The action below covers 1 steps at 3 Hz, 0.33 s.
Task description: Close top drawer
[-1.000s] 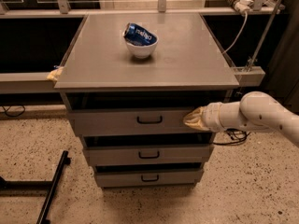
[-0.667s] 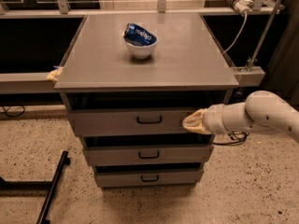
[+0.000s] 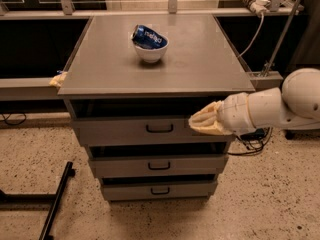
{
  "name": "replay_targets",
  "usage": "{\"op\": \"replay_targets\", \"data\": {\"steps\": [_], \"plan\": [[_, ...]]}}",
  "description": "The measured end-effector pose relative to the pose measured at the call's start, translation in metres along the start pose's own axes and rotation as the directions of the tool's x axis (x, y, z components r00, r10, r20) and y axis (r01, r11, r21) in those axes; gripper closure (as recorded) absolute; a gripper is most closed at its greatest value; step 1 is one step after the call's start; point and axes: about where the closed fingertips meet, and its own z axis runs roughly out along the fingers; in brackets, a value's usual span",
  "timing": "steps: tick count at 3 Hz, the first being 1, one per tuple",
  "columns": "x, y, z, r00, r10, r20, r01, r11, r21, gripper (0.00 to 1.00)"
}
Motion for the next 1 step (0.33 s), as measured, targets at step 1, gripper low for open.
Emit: {"op": "replay_targets", "data": {"steps": [1], "plan": [[-0.0078, -0.0027, -0.0042, 1.0, -0.013, 0.002, 0.013, 0.9999, 0.002, 0.82]]}}
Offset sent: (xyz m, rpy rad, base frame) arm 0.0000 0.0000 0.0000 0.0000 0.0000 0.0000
